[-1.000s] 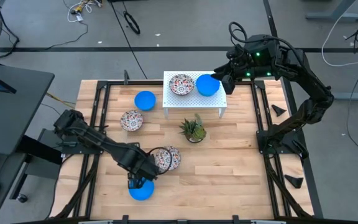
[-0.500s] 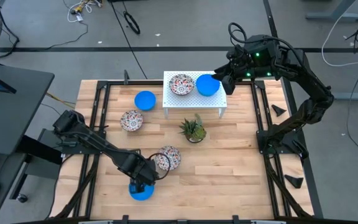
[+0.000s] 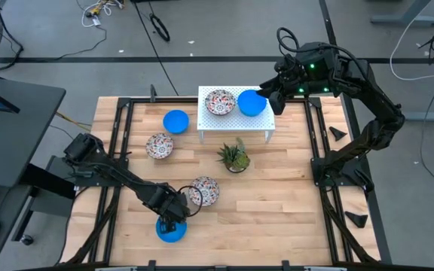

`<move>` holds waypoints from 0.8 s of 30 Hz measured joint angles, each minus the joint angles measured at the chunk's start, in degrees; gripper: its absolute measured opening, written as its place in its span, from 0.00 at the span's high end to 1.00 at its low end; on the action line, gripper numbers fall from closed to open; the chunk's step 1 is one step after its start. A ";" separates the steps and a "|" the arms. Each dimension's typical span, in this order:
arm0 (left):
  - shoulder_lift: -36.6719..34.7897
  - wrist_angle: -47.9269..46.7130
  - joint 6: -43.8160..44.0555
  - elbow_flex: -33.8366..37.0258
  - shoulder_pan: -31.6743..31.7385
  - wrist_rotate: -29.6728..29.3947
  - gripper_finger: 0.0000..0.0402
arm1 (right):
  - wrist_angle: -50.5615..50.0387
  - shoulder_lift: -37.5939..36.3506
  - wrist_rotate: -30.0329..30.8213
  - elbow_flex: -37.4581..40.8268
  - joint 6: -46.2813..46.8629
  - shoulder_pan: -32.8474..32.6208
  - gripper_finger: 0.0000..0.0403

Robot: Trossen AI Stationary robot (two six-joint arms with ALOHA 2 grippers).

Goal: Pick & Place Mini bowls
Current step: Stack the bottom blue bowl on the blue bowl on the shelf

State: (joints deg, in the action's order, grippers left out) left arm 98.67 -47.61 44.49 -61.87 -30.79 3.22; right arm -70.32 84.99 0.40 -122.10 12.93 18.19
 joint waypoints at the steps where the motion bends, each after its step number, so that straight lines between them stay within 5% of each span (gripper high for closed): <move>1: 0.00 0.98 0.01 0.66 0.01 0.82 0.54 | 0.01 0.00 0.00 0.00 0.00 0.01 0.66; 7: 0.00 1.62 0.13 1.58 0.02 2.53 0.59 | 0.01 0.00 0.00 0.00 0.02 0.01 0.66; 24: -0.04 3.41 0.78 1.51 0.04 2.36 0.98 | -0.03 0.00 0.00 0.00 0.04 -0.01 0.66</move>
State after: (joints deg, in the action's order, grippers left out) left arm 98.63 -44.21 45.27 -60.36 -30.74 5.58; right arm -70.35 84.99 0.40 -122.10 12.97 18.18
